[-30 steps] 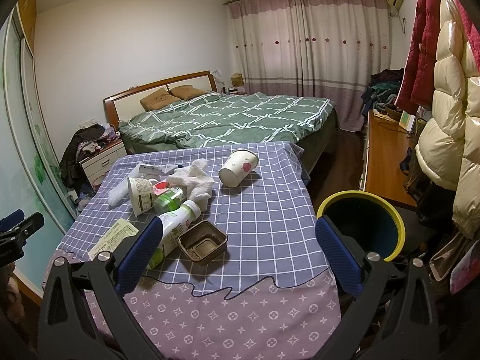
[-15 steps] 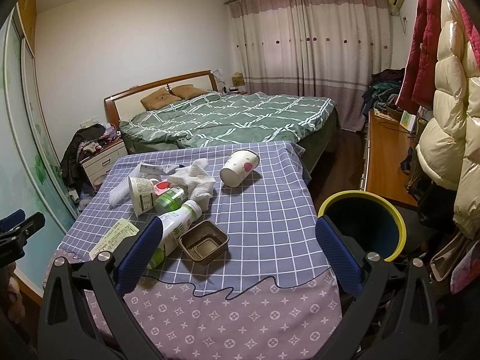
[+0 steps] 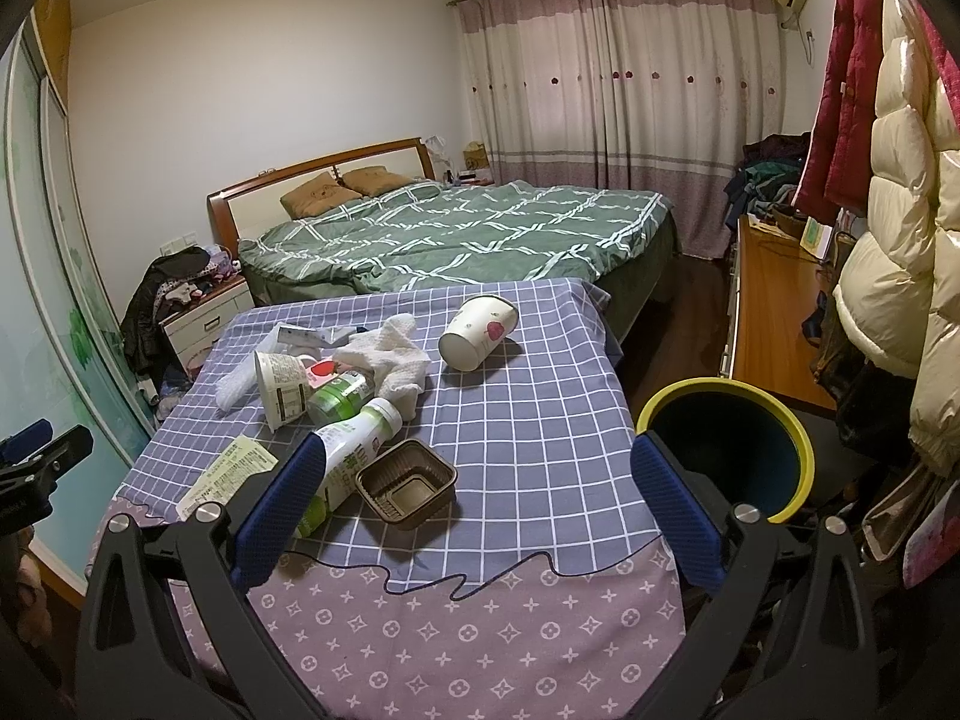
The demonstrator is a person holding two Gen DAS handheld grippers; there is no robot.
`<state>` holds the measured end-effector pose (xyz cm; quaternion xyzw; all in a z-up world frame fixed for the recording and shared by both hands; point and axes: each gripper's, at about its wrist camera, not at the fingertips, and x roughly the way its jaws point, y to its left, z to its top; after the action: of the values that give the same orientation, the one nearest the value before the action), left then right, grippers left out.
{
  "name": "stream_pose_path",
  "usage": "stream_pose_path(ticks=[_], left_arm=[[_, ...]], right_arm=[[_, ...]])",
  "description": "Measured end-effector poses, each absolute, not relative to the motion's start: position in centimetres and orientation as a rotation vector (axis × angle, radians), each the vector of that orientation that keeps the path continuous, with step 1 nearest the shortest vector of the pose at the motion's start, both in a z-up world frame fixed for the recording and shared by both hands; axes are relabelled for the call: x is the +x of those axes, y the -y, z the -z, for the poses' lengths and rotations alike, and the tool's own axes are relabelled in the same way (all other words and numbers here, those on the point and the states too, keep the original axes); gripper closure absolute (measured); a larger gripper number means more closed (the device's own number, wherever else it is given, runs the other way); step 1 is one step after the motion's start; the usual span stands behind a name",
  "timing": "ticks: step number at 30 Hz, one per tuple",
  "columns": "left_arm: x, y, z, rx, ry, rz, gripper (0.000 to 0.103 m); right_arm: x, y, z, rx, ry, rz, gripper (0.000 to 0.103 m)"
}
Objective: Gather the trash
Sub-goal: 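Reach the right tool to the white cloth and close on it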
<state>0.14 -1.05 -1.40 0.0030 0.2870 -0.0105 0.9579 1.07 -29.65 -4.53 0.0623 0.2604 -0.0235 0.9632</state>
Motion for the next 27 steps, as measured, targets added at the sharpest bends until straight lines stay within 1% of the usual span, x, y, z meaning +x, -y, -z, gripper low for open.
stream_pose_path(ticks=[11, 27], left_arm=[[2.3, 0.4, 3.0, -0.002, -0.608, 0.014, 0.004], [8.0, -1.5, 5.2, 0.001, -0.628, -0.006, 0.004]], right_arm=[[3.4, 29.4, 6.5, 0.131, -0.581, 0.013, 0.006], [16.0, 24.1, 8.4, 0.015, -0.692, -0.112, 0.007]])
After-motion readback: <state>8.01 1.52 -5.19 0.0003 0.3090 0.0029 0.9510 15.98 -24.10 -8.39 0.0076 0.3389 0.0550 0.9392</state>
